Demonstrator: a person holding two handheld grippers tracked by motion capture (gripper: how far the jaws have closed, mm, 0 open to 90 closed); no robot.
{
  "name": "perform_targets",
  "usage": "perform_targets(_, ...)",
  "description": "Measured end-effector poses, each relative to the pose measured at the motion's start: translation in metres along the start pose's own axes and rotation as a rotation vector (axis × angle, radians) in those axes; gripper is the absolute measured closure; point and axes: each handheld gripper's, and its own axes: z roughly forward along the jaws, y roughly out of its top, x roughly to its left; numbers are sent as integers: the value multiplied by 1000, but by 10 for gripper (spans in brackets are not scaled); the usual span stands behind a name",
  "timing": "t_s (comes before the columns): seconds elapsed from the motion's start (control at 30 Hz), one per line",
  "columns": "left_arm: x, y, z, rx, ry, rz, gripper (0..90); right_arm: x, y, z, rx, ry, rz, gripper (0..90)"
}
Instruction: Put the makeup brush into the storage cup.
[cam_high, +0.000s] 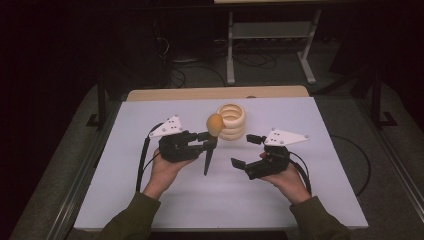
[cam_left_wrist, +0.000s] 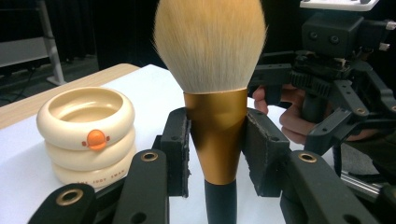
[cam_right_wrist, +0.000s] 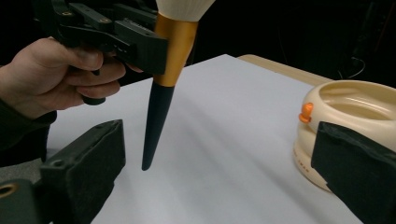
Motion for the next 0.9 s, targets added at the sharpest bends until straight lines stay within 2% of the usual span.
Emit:
perform_targets(0.47,-3,0,2,-17,8,4,631,6,4,19,21,67,5,120)
perform_targets(0.7,-3,0,2,-14,13,3,630,9,6,29,47,82,20,143)
perform_targets(0.9,-4,-1,4,-20,16,4,630,11,6,37,49,95,36,153)
